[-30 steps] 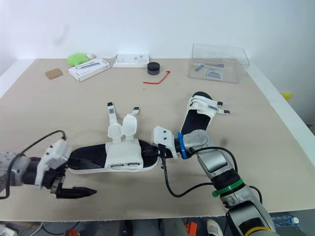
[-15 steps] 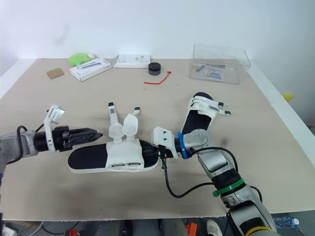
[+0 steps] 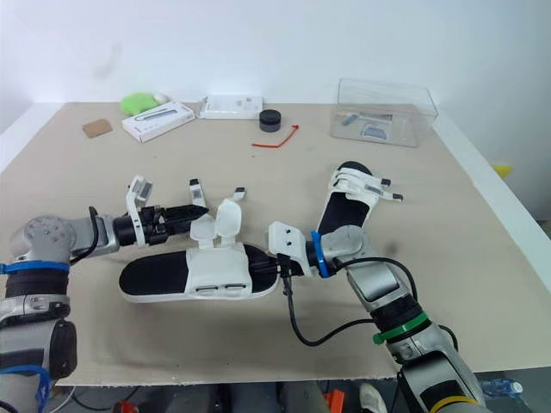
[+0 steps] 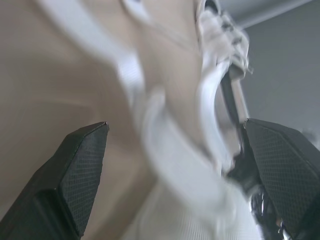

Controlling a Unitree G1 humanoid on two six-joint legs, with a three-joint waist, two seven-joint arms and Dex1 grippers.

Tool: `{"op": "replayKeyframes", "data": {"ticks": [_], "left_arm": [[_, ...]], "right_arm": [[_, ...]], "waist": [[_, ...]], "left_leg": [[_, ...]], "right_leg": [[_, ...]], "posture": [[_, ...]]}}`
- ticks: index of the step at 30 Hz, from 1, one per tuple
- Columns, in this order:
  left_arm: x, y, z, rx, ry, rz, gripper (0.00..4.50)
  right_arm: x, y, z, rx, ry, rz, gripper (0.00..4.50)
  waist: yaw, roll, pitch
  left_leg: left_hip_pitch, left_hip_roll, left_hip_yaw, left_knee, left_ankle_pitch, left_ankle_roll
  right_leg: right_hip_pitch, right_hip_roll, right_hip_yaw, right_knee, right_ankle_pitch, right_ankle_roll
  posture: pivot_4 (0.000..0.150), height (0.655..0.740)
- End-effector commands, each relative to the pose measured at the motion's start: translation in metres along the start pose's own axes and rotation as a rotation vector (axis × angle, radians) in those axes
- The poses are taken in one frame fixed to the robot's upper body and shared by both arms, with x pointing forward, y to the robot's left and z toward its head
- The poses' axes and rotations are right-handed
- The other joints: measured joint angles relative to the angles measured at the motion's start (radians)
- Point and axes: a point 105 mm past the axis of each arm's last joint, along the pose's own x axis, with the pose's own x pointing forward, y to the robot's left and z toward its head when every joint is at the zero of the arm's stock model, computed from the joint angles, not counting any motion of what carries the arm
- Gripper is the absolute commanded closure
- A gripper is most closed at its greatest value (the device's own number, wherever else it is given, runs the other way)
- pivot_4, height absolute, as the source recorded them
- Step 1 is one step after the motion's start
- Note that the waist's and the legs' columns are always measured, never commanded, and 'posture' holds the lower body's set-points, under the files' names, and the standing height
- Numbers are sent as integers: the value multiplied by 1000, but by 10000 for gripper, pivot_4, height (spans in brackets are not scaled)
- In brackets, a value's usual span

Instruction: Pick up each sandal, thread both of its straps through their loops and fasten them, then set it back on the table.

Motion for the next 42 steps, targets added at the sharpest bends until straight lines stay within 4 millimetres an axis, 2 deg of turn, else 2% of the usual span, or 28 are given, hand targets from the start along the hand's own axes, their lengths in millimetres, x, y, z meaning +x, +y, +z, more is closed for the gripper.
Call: {"op": "replayKeyframes", "data": {"ticks": [1, 5, 13, 21, 27, 30, 35, 36, 37, 38, 39, 42], "left_arm": [[14, 1, 19, -24, -38, -17, 0], [26, -2, 25, -13, -31, -37, 0], [34, -3, 41, 13, -69, -56, 0], [23, -18, 61, 75, -132, -139, 0], [14, -17, 66, 122, -161, -136, 0], [16, -15, 67, 157, -177, -115, 7958], [21, -13, 63, 151, -162, -117, 30509], [23, -12, 61, 142, -154, -118, 32252], [25, -12, 59, 145, -145, -115, 38842], [27, -11, 58, 149, -139, -113, 42305], [28, -10, 56, 150, -134, -112, 43739], [29, -10, 55, 162, -129, -113, 43739]], "right_arm": [[-1, 2, 5, -37, 2, -1, 44540], [-2, 3, 5, -37, 7, -9, 44540], [-1, 7, 4, -41, 14, -10, 44540], [0, 7, 4, -45, 14, -2, 44540], [1, 7, 5, -48, 13, 8, 44540], [3, 7, 5, -50, 14, 14, 45000], [3, 6, 5, -51, 16, 21, 45000], [3, 6, 5, -52, 18, 21, 45000], [3, 6, 4, -52, 19, 21, 45000], [3, 5, 4, -52, 21, 21, 45000], [3, 5, 4, -52, 21, 22, 45000], [4, 7, 4, -51, 20, 23, 45000]], "waist": [[-1, 0, 0], [0, 0, 0], [-2, 0, 0], [-2, 0, 0], [-1, 0, 0], [-1, 0, 0], [-1, 0, 0], [-1, 0, 0], [-1, 0, 0], [-2, 0, 0], [-2, 0, 0], [-2, 0, 0]], "left_leg": [[0, 0, 0, 0, 0, 0], [-1, -1, -1, 0, 0, 0], [-2, -2, -5, 0, 0, 0], [-3, -2, -6, 0, 0, 0], [-3, -2, -6, 0, 0, 0], [-4, -2, -6, 0, 0, 0], [-4, -2, -6, 0, 0, 0], [-4, -2, -6, 0, 0, 0], [-4, -2, -6, 0, 0, 0], [-4, -2, -6, 1, 0, 0], [-4, -2, -6, 1, 0, 0], [-4, -2, -7, 0, 0, 0]], "right_leg": [[0, 0, 0, 0, 0, 0], [0, 1, 0, 0, 0, 0], [-1, 1, -1, 0, 0, 0], [-1, 1, -1, 0, -1, 1], [-1, 1, -2, 0, -1, 1], [-1, 1, -2, 0, -1, 1], [-1, 1, -2, 0, -1, 1], [-1, 1, -2, 0, -1, 1], [-1, 1, -2, 0, -1, 1], [-1, 1, -2, 0, -1, 1], [-1, 1, -2, 0, -1, 1], [-1, 1, -2, 0, -1, 1]], "posture": [[1500, 7400], [1500, 7400], [1500, 7400], [1500, 7400], [1500, 7400], [1500, 7400], [1500, 7400], [1500, 7400], [1500, 7400], [1500, 7400], [1500, 7400], [1500, 7400]]}}
